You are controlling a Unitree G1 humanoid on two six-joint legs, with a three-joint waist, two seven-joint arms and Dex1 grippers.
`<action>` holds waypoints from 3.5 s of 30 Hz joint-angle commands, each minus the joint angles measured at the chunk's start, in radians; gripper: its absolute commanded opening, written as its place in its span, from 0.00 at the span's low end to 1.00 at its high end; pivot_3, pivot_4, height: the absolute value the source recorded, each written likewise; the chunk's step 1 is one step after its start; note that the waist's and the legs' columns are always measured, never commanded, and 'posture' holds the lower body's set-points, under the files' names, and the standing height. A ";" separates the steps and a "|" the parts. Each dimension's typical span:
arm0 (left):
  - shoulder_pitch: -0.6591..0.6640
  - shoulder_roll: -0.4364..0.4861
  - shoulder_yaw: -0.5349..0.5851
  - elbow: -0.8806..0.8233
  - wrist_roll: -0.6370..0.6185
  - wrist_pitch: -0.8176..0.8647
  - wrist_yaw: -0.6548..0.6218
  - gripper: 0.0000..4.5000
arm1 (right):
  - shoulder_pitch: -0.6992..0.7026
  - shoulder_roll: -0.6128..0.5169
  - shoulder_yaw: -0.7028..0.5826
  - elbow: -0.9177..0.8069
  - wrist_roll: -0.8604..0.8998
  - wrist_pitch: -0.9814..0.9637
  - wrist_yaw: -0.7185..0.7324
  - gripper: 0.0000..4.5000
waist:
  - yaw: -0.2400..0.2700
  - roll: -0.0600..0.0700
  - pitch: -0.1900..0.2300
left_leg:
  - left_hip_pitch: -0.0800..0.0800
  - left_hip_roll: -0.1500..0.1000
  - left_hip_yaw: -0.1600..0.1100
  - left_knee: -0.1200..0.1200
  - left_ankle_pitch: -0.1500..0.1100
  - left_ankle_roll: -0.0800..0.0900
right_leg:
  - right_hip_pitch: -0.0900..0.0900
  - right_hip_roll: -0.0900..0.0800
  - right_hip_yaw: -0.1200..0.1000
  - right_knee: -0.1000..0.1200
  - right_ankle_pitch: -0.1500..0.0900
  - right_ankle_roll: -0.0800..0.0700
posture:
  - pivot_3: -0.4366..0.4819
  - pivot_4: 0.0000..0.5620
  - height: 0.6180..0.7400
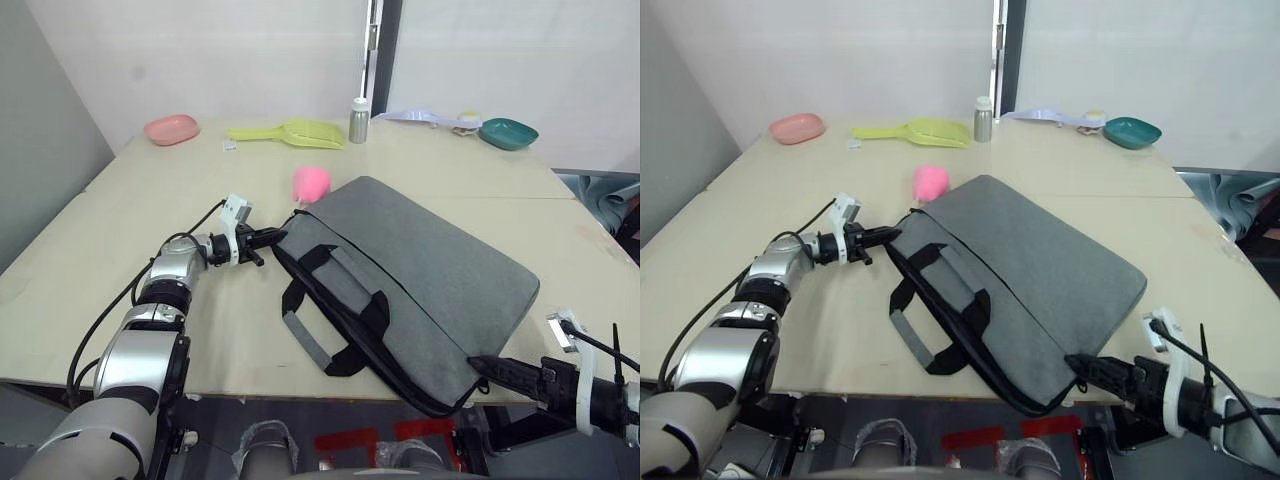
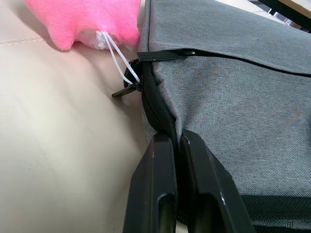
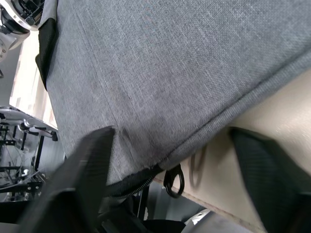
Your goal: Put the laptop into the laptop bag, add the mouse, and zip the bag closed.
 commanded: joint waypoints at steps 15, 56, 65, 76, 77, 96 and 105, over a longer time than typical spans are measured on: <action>0.236 0.098 0.041 -0.385 -0.068 0.170 -0.017 0.00 | -0.185 -0.021 0.011 0.133 0.017 -0.073 -0.069 0.03 | -0.042 0.002 0.001 | -0.001 0.000 0.000 -0.002 0.000 0.000 | 0.000 0.000 0.000 -0.001 0.000 0.000 | 0.48 0.27 1.00; 0.853 0.358 0.257 -1.131 -0.357 0.581 0.088 0.00 | -0.718 0.208 0.264 0.375 -0.316 -0.191 -0.174 0.03 | -0.053 0.006 0.002 | 0.000 0.002 0.004 -0.005 0.003 -0.005 | -0.004 0.003 0.001 -0.001 0.000 -0.001 | 0.48 0.27 1.00; 0.849 0.395 0.316 -1.048 -0.354 0.524 0.068 0.63 | -0.566 0.012 0.369 0.266 -0.509 -0.373 0.019 0.69 | -0.037 0.005 0.002 | -0.001 0.002 0.003 -0.004 0.003 -0.005 | -0.004 0.002 0.001 -0.001 0.000 0.000 | 0.48 0.27 1.00; 0.730 0.574 0.474 -0.720 -0.299 0.285 -0.052 0.99 | -0.487 -0.336 0.263 0.386 -0.673 -0.850 0.559 1.00 | -0.049 0.003 0.001 | 0.002 0.003 0.004 -0.001 0.000 0.002 | -0.002 0.003 0.003 0.000 0.000 0.000 | 0.48 0.27 1.00; 0.700 0.600 0.470 -0.656 -0.284 0.253 -0.065 0.99 | -0.485 -0.364 0.245 0.406 -0.679 -0.881 0.610 1.00 | -0.047 0.003 0.001 | 0.002 0.002 0.004 -0.001 0.000 0.002 | -0.002 0.003 0.003 0.001 0.000 0.000 | 0.48 0.27 1.00; 0.419 0.657 0.347 -0.160 -0.147 -0.006 -0.172 0.99 | -0.712 -0.323 0.342 0.391 -0.586 -0.704 0.689 1.00 | -0.042 0.000 -0.001 | 0.000 0.003 0.004 0.008 0.000 0.006 | -0.003 0.002 0.003 0.009 0.001 -0.003 | 0.48 0.27 1.00; 0.242 0.568 0.237 -0.153 -0.101 0.010 -0.151 1.00 | -0.986 0.085 0.615 0.250 -0.589 -0.625 0.473 0.94 | -0.043 0.000 -0.001 | 0.004 0.004 0.003 0.012 0.002 0.003 | -0.004 0.002 0.003 0.019 0.001 -0.004 | 0.48 0.27 1.00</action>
